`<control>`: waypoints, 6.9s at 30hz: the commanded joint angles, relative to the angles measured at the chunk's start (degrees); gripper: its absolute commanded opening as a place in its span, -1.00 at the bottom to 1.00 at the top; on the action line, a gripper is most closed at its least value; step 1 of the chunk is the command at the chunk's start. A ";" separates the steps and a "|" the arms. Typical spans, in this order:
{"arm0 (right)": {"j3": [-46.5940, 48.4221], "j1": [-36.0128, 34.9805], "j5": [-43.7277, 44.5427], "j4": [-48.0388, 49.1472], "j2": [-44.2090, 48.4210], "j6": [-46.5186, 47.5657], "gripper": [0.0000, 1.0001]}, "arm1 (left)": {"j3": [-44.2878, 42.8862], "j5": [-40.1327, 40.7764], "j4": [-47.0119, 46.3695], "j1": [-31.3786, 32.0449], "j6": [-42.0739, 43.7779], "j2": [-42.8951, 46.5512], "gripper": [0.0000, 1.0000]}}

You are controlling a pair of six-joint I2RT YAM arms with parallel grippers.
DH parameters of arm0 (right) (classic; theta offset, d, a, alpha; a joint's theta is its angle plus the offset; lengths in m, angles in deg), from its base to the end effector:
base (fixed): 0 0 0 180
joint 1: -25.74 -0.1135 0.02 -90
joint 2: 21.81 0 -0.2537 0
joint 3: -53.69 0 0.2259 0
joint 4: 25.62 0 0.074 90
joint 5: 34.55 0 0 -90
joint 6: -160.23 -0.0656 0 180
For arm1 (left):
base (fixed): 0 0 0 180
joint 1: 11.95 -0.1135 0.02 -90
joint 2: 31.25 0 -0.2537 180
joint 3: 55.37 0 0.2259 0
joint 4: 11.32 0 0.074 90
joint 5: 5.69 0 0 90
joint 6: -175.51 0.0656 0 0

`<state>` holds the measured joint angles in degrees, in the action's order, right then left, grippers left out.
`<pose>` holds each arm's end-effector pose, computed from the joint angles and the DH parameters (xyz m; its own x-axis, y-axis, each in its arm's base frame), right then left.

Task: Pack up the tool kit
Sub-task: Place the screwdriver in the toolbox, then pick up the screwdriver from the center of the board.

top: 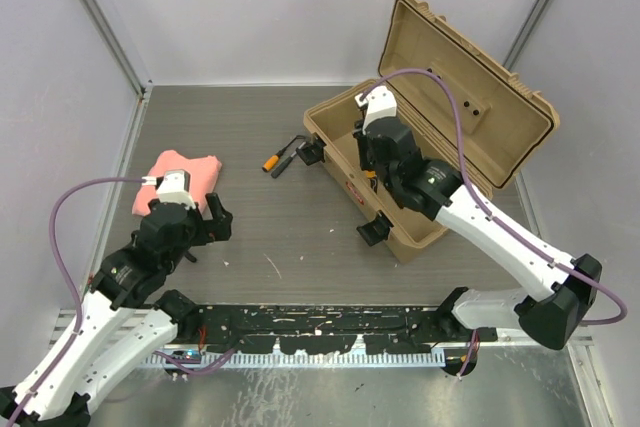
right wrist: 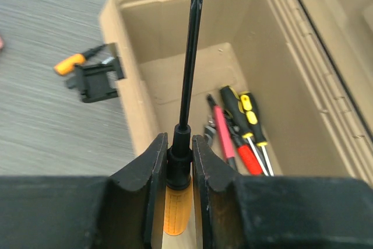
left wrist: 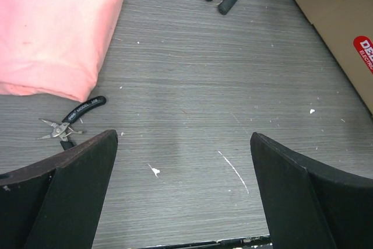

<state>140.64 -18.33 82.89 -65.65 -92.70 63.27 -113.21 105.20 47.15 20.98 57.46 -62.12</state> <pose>0.2185 0.1694 0.3620 -0.3279 -0.1677 -0.9297 -0.2771 0.9579 -0.0751 0.1125 -0.0450 0.2754 -0.5059 -0.1958 -0.8401 0.0168 0.9715 -0.2365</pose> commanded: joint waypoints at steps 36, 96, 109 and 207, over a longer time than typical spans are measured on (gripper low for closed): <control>-0.11 16.21 3.17 -6.75 -22.33 13.64 -0.97 | 2.10 -0.17 -3.79 -0.12 2.71 2.46 0.96; -18.36 19.46 -33.95 16.68 13.58 1.66 0.50 | 0.80 -11.66 -4.00 -0.14 3.45 -5.86 0.96; -22.36 19.41 -40.78 20.88 23.10 6.88 0.59 | -11.17 -14.93 -2.15 -1.47 3.05 -26.44 0.96; -21.53 19.46 -37.28 10.73 26.15 -7.51 0.60 | -38.39 -30.96 -7.58 -16.88 9.72 -84.79 -1.00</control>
<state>119.48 1.16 47.33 -59.81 -66.61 59.73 -159.52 75.40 43.23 4.74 70.88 -150.79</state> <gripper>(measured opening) 0.803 0.253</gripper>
